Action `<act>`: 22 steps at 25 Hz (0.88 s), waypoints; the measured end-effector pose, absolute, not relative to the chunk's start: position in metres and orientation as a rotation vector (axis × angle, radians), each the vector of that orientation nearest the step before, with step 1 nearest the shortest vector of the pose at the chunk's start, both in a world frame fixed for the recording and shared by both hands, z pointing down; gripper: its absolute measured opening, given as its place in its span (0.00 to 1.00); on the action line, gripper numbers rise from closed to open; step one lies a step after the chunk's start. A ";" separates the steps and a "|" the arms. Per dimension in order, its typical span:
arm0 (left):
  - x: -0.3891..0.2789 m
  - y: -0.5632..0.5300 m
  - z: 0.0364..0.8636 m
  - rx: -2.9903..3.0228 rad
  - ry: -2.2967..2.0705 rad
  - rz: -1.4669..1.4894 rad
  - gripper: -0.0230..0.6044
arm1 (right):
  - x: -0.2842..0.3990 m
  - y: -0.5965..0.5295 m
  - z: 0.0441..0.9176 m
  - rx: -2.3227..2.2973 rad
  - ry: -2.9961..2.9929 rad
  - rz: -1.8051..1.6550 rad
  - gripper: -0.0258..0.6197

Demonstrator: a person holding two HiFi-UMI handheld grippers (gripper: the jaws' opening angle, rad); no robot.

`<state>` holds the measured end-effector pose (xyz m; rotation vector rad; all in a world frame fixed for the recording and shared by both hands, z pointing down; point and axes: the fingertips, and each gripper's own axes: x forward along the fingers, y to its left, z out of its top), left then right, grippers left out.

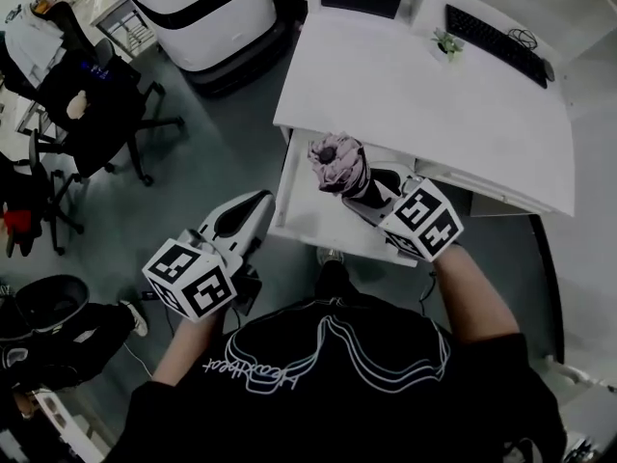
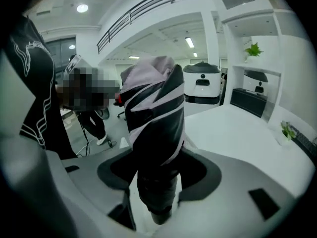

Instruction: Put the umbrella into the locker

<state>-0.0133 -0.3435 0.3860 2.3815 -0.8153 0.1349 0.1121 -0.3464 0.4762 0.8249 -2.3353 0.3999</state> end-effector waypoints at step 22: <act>-0.039 -0.379 0.444 2.175 -1.006 0.095 0.05 | 0.121 -0.364 0.703 0.557 -1.854 0.501 0.42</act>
